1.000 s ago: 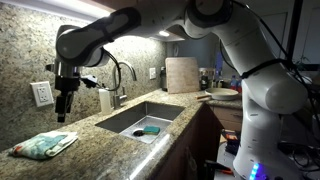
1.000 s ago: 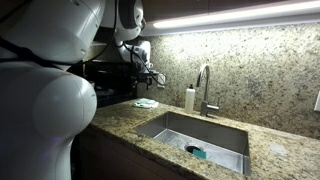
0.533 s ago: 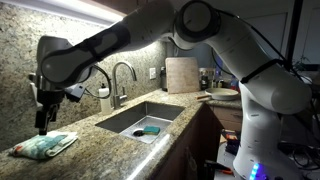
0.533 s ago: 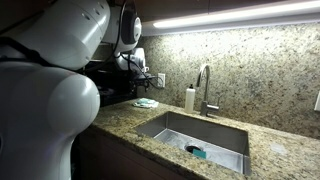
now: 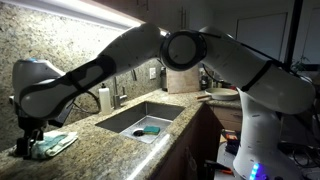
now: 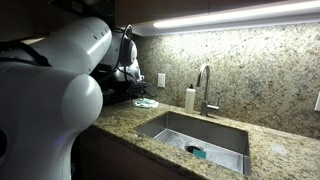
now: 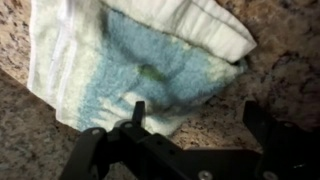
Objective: Use the towel to wipe the countertop
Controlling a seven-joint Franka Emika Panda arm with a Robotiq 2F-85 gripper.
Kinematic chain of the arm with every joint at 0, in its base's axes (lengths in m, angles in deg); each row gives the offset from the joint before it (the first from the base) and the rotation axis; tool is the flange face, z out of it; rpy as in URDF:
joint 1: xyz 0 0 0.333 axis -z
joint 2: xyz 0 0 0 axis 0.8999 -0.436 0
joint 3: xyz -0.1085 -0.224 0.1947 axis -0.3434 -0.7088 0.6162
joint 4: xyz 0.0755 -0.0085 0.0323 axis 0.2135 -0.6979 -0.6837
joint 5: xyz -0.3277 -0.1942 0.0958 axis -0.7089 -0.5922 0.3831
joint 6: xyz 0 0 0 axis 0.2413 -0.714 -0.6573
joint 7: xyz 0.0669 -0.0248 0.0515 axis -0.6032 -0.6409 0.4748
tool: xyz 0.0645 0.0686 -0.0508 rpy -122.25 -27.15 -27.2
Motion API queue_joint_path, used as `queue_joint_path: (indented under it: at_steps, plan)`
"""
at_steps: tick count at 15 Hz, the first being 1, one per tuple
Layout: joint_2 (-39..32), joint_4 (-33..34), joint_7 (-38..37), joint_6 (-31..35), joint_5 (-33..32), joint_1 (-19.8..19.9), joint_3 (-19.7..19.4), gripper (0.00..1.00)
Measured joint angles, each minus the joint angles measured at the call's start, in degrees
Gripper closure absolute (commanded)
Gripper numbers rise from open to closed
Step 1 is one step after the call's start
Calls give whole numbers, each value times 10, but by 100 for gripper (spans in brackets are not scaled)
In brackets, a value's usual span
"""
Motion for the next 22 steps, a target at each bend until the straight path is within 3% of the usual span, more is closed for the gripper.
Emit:
queue_joint_path:
  at_steps: [1, 3, 6, 11, 16, 22]
  plan:
    - [-17, 19, 0, -9, 0, -2, -1, 25]
    - [-47, 53, 0, -32, 0, -3, -2, 33]
    - [-67, 97, 0, -66, 4, 1, -1, 54]
    - [-67, 104, 9, -72, 34, 28, 21, 85]
    - [-55, 67, 50, -72, 95, 79, 84, 95]
    - [-4, -35, 47, -68, 119, 117, 123, 89]
